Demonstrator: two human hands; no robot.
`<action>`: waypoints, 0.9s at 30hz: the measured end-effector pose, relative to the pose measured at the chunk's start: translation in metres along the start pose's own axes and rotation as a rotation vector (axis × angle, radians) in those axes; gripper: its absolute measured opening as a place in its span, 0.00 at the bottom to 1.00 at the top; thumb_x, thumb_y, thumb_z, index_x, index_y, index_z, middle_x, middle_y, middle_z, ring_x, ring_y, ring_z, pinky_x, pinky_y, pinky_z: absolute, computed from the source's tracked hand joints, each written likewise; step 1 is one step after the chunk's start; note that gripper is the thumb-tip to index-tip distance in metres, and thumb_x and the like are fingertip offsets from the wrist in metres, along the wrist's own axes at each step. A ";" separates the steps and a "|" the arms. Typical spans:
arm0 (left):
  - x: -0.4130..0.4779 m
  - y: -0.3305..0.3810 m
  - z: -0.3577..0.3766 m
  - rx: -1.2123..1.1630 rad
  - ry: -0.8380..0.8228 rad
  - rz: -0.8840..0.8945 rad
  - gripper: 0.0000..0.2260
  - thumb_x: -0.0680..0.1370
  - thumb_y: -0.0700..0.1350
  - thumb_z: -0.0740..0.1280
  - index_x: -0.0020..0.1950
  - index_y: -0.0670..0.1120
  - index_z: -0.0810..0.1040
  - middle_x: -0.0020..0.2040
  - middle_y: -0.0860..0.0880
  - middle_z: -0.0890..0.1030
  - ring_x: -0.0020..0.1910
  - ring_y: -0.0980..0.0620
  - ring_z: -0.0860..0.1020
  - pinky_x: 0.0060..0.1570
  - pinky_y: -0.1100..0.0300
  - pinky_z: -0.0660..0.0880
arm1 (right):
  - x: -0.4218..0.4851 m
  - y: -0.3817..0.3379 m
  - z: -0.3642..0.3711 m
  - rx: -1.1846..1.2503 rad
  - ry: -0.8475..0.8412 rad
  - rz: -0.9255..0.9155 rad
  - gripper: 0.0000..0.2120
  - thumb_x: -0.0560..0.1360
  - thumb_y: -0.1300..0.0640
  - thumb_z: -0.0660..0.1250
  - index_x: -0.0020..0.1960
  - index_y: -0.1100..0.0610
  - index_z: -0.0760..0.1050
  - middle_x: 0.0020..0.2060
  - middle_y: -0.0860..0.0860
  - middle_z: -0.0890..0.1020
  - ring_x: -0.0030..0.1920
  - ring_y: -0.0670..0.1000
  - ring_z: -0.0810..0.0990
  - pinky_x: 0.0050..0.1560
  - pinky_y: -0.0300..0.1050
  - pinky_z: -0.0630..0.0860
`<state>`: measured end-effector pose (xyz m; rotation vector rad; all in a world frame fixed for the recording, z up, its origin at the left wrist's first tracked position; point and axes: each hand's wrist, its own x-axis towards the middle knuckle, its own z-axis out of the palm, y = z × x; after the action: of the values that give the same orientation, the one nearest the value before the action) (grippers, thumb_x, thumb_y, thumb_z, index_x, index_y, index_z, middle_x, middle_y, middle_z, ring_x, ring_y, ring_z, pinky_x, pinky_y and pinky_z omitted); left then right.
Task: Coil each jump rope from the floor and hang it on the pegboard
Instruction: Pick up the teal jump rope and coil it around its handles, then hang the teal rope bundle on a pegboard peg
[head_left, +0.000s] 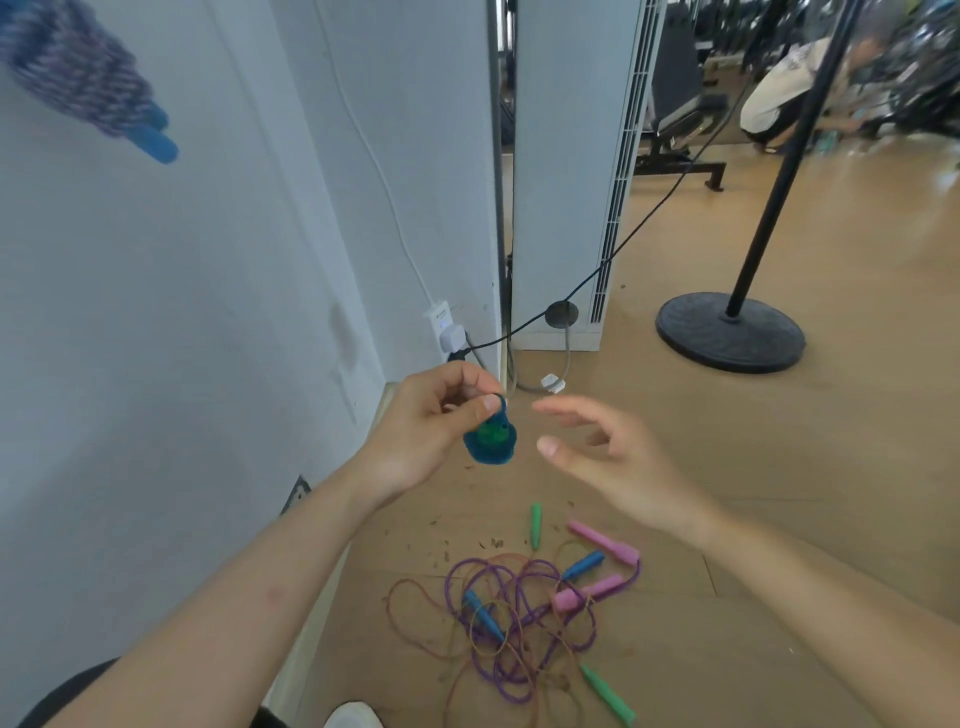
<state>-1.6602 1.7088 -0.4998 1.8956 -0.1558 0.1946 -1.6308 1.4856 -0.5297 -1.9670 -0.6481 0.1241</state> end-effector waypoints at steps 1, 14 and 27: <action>-0.001 0.002 -0.001 -0.003 0.012 0.003 0.03 0.75 0.46 0.70 0.47 0.48 0.82 0.41 0.50 0.83 0.44 0.50 0.80 0.55 0.41 0.76 | 0.004 -0.002 0.000 0.026 0.039 0.003 0.15 0.75 0.45 0.70 0.61 0.41 0.78 0.55 0.32 0.80 0.58 0.35 0.75 0.58 0.40 0.71; -0.026 0.037 -0.018 -0.098 0.087 0.005 0.06 0.78 0.35 0.68 0.52 0.43 0.80 0.42 0.50 0.84 0.44 0.54 0.81 0.47 0.62 0.77 | 0.032 -0.041 0.026 0.316 -0.010 -0.089 0.05 0.73 0.58 0.74 0.42 0.48 0.84 0.40 0.52 0.86 0.42 0.50 0.82 0.47 0.50 0.78; -0.077 0.158 -0.089 0.164 0.405 0.073 0.04 0.76 0.35 0.72 0.45 0.43 0.83 0.40 0.49 0.84 0.40 0.53 0.80 0.46 0.56 0.77 | 0.060 -0.186 0.024 0.594 -0.140 -0.258 0.02 0.74 0.62 0.73 0.44 0.58 0.85 0.39 0.55 0.86 0.40 0.49 0.81 0.43 0.47 0.77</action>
<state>-1.7724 1.7426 -0.3414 1.9723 0.0677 0.6511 -1.6608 1.5972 -0.3703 -1.3022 -0.8390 0.2646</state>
